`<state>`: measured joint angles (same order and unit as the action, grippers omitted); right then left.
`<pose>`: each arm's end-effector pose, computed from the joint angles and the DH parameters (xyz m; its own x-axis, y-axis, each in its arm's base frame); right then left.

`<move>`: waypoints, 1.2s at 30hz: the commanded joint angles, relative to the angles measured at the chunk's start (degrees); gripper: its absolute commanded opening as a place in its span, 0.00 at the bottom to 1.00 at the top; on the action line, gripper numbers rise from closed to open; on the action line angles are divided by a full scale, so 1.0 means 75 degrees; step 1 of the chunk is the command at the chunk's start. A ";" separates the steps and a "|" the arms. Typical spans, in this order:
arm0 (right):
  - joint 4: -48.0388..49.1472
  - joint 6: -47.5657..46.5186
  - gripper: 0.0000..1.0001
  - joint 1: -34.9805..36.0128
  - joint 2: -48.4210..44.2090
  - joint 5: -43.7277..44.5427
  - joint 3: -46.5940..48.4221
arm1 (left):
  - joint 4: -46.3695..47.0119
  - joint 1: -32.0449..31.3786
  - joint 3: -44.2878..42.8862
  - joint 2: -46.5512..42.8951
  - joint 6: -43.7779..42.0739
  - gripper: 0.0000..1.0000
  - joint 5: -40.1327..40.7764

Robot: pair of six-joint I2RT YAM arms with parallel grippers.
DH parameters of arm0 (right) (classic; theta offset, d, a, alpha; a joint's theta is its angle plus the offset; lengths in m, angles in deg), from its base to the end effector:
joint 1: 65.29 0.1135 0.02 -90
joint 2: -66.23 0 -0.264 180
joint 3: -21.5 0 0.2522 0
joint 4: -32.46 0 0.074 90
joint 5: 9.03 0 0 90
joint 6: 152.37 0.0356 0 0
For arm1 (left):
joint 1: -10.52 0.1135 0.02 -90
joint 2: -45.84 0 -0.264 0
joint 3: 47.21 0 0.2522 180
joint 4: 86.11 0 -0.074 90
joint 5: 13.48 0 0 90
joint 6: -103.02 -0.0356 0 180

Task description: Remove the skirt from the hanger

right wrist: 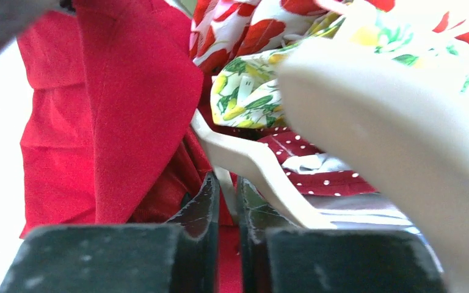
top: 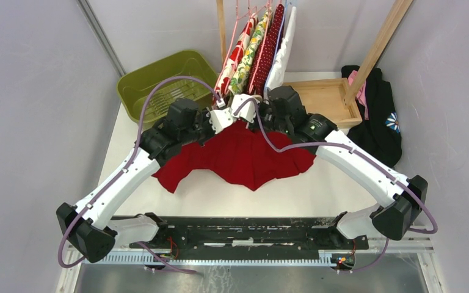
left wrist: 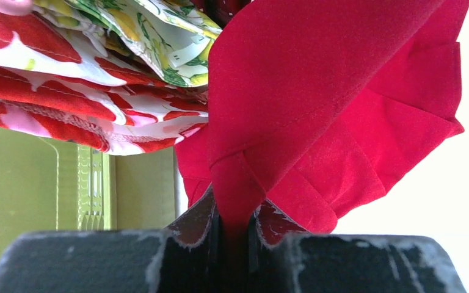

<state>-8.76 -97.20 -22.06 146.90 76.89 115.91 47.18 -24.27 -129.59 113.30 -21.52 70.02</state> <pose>0.2309 0.2206 0.3834 0.1405 -0.6498 -0.7470 -0.7906 0.3806 -0.4798 0.2075 -0.1491 0.3647 0.0098 0.6791 -0.7340 0.7774 0.4565 0.4328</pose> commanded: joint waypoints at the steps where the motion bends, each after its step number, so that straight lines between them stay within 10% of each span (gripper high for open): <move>1: 0.0262 0.0243 0.25 -0.0892 -0.0235 0.1975 0.0168 | 0.0737 0.0114 -0.0155 -0.0701 0.0290 0.03 0.0356; 15: 0.0038 0.0833 0.41 -0.0888 -0.0554 0.1642 0.0439 | 0.0872 0.0112 -0.0170 -0.0705 0.0291 0.03 0.0426; 25: -0.0484 0.1226 0.03 -0.0885 -0.0481 0.1101 0.0452 | 0.0864 0.0109 -0.0138 -0.0762 0.0270 0.03 0.0548; 36: -0.1141 0.1986 0.01 -0.0698 -0.1017 0.0208 0.0664 | 0.1284 0.0115 -0.0064 -0.0467 0.0464 0.03 0.0551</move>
<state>-13.92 -86.44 -27.86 142.42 80.74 117.78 46.50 -24.07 -128.80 111.00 -20.87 71.94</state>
